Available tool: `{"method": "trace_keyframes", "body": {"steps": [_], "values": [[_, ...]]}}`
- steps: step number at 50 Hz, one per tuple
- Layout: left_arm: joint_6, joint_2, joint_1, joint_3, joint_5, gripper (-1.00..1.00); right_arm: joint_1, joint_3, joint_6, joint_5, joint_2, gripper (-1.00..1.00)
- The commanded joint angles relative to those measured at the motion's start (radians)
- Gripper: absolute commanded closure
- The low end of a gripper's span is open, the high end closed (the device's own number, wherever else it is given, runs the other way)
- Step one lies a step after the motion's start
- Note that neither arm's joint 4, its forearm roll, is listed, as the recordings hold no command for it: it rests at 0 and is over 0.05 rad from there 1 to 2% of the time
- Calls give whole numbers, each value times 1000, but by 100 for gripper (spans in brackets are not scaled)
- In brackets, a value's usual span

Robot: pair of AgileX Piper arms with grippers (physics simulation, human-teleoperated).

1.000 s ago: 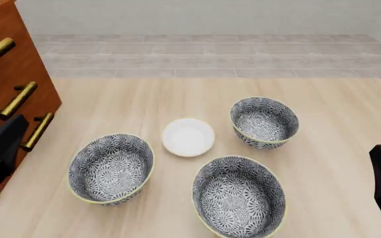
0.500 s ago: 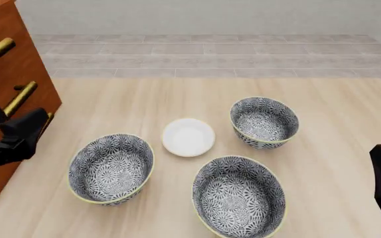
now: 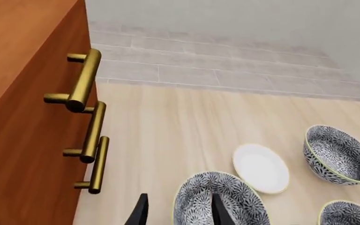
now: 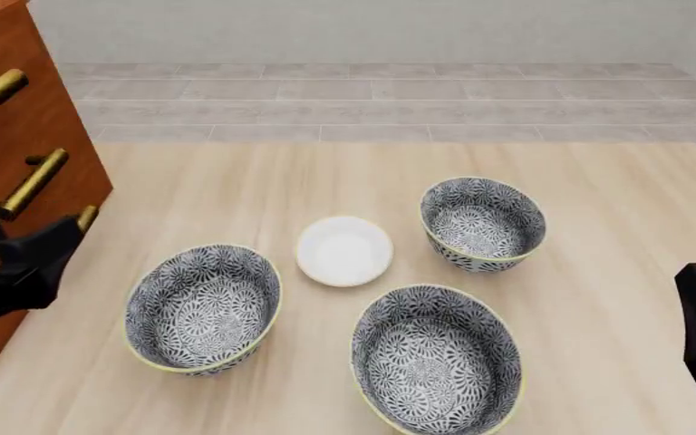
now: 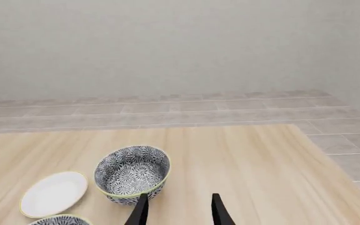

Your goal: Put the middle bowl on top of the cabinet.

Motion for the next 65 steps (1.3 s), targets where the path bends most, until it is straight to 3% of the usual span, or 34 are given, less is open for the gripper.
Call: {"method": "trace_keyframes", "body": {"steps": [1,24,50,65], "values": [[-27,-74,1,-9,115,-100,3,0,1,-2,1,-100],[-77,-96,24,83,125,-100,3,0,6,4,-5,-100],[-143,102,27,181,-81,-100,0,-1,14,8,-9,-100],[-164,151,22,199,-130,-100,0,-1,18,8,-9,-100]]}}
